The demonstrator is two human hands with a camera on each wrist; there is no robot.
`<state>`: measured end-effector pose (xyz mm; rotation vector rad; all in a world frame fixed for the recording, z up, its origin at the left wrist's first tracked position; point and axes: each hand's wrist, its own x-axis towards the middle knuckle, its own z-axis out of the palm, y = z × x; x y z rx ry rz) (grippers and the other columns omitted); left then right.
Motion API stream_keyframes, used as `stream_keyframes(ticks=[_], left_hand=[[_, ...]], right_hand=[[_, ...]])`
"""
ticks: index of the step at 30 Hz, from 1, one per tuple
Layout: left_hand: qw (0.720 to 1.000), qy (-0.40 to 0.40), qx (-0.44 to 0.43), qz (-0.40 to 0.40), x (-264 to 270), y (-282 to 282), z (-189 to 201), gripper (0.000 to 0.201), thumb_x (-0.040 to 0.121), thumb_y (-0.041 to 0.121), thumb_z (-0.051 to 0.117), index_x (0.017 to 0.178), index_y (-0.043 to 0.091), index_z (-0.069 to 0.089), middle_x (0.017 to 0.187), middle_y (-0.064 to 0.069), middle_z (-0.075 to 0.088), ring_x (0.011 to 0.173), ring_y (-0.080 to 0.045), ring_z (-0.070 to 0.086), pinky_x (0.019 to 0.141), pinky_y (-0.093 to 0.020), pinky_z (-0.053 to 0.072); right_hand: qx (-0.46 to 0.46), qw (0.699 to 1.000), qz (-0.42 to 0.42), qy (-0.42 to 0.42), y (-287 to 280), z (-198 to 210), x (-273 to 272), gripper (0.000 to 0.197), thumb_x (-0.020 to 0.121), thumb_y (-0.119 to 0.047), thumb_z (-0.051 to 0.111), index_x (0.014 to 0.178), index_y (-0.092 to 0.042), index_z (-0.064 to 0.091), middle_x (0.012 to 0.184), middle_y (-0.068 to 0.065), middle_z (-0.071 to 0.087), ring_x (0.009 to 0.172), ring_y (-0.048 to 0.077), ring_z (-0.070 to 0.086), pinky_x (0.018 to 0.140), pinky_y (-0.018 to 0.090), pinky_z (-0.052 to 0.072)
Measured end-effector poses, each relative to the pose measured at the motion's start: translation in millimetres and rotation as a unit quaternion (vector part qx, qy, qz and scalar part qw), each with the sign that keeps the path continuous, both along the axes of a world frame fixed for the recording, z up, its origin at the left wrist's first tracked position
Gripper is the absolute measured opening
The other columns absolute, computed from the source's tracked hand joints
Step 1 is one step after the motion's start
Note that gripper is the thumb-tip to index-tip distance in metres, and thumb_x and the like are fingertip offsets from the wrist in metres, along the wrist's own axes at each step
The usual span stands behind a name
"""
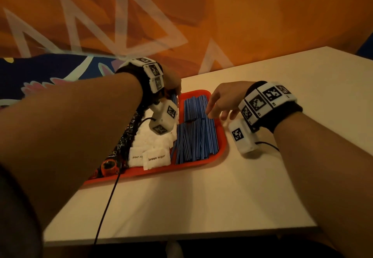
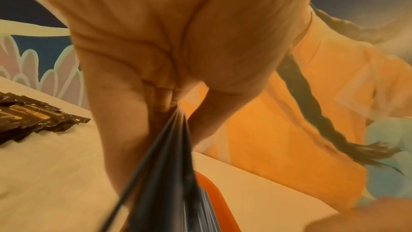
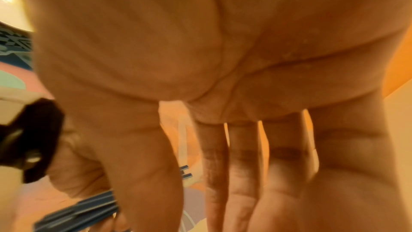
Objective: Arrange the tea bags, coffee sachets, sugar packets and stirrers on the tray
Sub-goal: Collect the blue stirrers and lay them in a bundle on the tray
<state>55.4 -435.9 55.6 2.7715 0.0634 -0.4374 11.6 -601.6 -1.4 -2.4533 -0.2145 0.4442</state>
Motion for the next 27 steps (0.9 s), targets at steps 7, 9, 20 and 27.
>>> stream_keyframes(ticks=[7,9,20,27], left_hand=[[0.996,0.023,0.091,-0.002,76,-7,-43,0.039,0.094,0.016,0.066,0.126,-0.006,0.062,0.118,-0.031,0.065,0.058,-0.024,0.046,0.072,-0.035,0.046],[0.994,0.030,0.103,0.013,98,-6,-54,0.030,0.092,0.020,0.067,0.113,-0.002,0.068,0.117,-0.031,0.065,0.058,-0.026,0.047,0.075,-0.037,0.046],[0.995,0.001,0.101,0.009,78,-15,-49,0.019,0.092,0.023,0.069,0.079,0.009,0.064,0.102,-0.015,0.072,0.093,-0.029,0.067,0.095,-0.040,0.055],[0.997,0.018,0.064,0.039,73,-11,-45,0.041,0.091,0.020,0.071,0.124,-0.002,0.058,0.121,-0.016,0.067,0.111,-0.035,0.067,0.100,-0.049,0.052]], right_hand=[[-0.024,1.000,-0.010,-0.016,0,-4,9,0.019,0.086,-0.025,0.074,0.103,-0.017,0.073,0.093,-0.002,0.073,0.083,0.014,0.068,0.084,0.036,0.059],[-0.033,0.999,-0.012,-0.016,1,-4,11,0.020,0.084,-0.027,0.075,0.102,-0.019,0.073,0.096,0.001,0.074,0.086,0.016,0.069,0.087,0.040,0.058],[-0.051,0.998,-0.017,-0.022,-1,1,5,0.018,0.086,-0.027,0.073,0.103,-0.020,0.073,0.086,0.001,0.071,0.078,0.013,0.066,0.084,0.036,0.058],[-0.051,0.998,-0.013,-0.027,0,1,4,0.020,0.087,-0.025,0.073,0.105,-0.019,0.072,0.079,-0.006,0.067,0.073,0.009,0.064,0.085,0.036,0.058]])
